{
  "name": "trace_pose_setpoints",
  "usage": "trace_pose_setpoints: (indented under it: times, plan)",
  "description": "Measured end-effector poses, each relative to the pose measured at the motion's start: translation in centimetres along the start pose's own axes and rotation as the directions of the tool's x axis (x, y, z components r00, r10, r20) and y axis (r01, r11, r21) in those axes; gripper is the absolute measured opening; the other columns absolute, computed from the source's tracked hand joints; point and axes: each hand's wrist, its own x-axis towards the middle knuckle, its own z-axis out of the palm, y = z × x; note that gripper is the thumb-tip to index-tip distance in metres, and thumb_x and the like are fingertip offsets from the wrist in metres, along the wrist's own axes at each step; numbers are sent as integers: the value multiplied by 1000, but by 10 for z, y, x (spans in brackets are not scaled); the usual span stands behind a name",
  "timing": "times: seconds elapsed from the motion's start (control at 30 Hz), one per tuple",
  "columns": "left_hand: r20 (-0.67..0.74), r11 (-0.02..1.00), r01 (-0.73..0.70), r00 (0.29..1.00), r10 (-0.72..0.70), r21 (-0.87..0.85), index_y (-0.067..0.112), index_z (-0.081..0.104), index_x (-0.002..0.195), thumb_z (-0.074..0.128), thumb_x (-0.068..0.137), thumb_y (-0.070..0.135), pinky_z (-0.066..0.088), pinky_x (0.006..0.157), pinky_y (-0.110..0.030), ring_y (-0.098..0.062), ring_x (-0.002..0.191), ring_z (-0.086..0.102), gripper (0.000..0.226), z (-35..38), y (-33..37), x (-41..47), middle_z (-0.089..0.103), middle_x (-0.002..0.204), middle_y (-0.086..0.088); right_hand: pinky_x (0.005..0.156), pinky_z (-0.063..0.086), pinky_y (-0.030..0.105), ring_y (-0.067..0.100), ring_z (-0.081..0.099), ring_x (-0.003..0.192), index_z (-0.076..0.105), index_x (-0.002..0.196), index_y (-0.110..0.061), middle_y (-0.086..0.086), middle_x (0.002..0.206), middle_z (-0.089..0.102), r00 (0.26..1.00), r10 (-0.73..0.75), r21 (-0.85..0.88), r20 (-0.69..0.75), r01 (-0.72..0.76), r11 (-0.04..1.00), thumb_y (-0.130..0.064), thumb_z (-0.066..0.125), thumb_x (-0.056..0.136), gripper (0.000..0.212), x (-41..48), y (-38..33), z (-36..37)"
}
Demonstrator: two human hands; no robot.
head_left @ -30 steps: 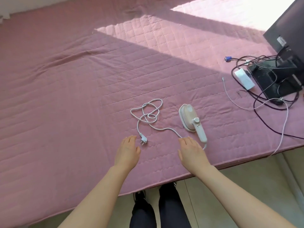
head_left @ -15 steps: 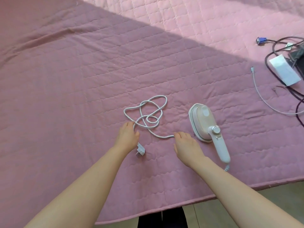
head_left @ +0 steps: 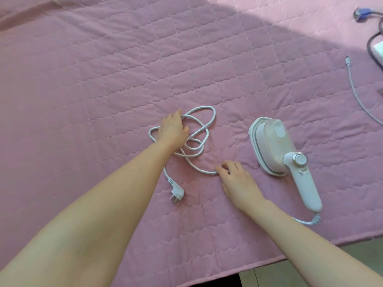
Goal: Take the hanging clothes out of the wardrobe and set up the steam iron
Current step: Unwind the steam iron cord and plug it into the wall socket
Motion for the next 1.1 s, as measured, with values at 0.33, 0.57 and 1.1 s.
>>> trace_pose_setpoints:
  times: [0.33, 0.57, 1.1]
  plan:
    - [71, 995, -88, 994, 85, 43, 11, 57, 110, 57, 90, 21, 43, 89, -44, -34, 106, 51, 23, 13, -29, -20, 56, 114, -12, 50, 42, 36, 29, 54, 74, 59, 94, -16, 6, 88, 54, 989, 49, -71, 139, -39, 997, -16, 82, 56, 44, -30, -1, -6]
    - [81, 993, -111, 991, 107, 42, 8, 50, 101, 51, 92, 15, 44, 71, -43, -36, 89, 53, 11, 24, -51, -53, 60, 95, -16, 40, 36, 32, 27, 54, 55, 56, 73, -14, 4, 66, 52, 995, 53, -135, 82, -42, 990, 5, 82, 21, 61, -25, -8, -4]
    - [342, 982, 26, 939, 40, -187, 16, 60, 96, 51, 86, 14, 45, 74, -33, -25, 93, 58, 14, 37, -27, -91, 66, 92, -2, 80, 48, 41, 25, 55, 107, 48, 130, -22, 1, 119, 53, 977, -66, 323, 202, -3, 947, -24, 51, 94, 35, -15, -15, -9]
